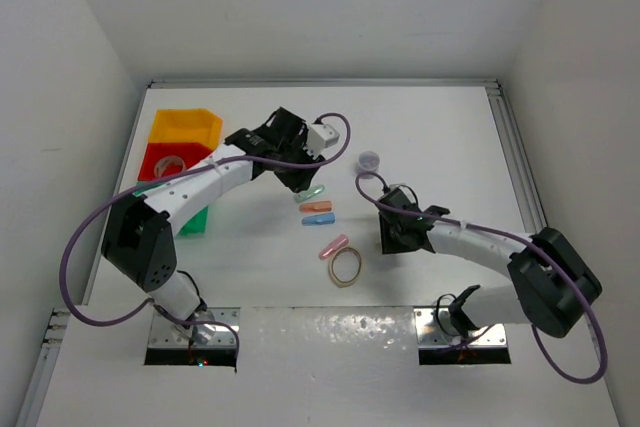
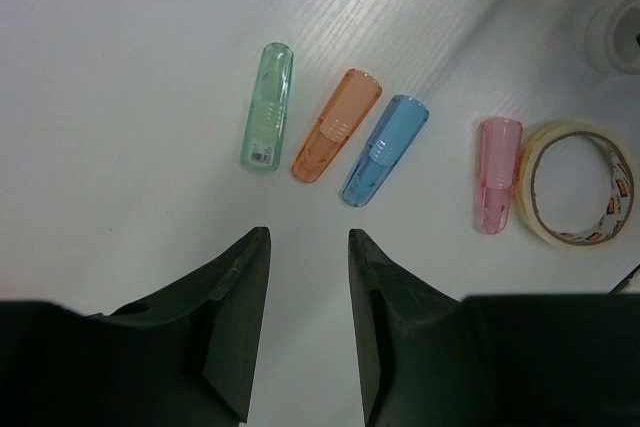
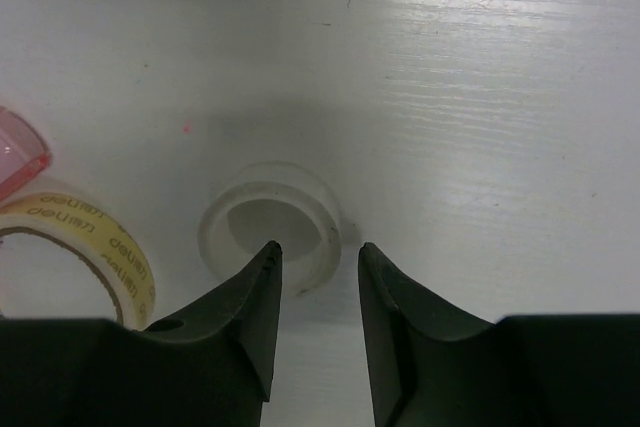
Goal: Sort the stationery into containers
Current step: Pick up the stationery from the center of the board, then place the stationery in the storage box, then pick up the stationery from the corner of the board, then place the stationery in the storage box.
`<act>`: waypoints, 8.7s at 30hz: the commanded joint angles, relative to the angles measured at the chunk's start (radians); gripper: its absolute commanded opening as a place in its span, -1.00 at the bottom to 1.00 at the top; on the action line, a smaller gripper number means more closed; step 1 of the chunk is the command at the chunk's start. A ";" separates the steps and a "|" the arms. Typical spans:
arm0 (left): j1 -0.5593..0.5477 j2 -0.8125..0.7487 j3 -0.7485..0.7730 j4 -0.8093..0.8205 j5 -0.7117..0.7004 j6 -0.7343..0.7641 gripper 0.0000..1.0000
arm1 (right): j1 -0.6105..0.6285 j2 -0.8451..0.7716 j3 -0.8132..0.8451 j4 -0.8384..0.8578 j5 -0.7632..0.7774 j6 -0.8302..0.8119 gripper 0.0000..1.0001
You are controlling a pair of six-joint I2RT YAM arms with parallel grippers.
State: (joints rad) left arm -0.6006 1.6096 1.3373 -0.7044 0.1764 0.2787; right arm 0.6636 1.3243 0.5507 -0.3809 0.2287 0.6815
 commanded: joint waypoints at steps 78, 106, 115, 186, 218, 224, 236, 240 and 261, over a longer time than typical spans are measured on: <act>-0.127 0.107 0.103 0.180 -0.202 -0.237 -1.00 | 0.154 0.065 0.428 0.208 0.258 0.133 -0.59; 0.705 0.039 0.071 0.079 -0.112 -0.084 -1.00 | 0.130 -0.030 0.390 0.186 0.047 -0.266 0.70; 0.883 0.148 0.053 0.124 -0.092 -0.026 -1.00 | 0.129 0.044 0.431 0.172 0.031 -0.252 0.70; 0.619 -0.080 0.062 0.143 0.132 -0.145 -0.10 | 0.258 0.087 0.025 0.201 -0.009 -0.283 -0.85; 0.349 -0.068 -0.001 0.108 0.209 -0.145 0.11 | 0.234 0.599 1.094 0.004 0.515 -0.008 -1.00; 0.312 -0.033 -0.004 0.151 0.117 -0.176 0.10 | 0.240 0.573 1.048 0.030 0.459 0.082 -1.00; 0.275 0.000 -0.036 0.180 0.014 -0.173 -0.83 | 0.234 0.541 0.988 0.086 0.405 0.145 -1.00; 0.280 0.009 -0.032 0.177 0.002 -0.174 -1.00 | 0.231 0.533 0.947 0.152 0.319 0.099 -0.86; 0.834 0.047 0.079 0.098 -0.092 0.055 -1.00 | 0.200 0.181 0.494 0.367 0.175 -0.163 0.53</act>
State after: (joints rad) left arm 0.2138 1.6569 1.3556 -0.6327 0.0273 0.2123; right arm 0.8749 1.5162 1.0676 -0.0658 0.4313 0.5766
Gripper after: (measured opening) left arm 0.098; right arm 0.764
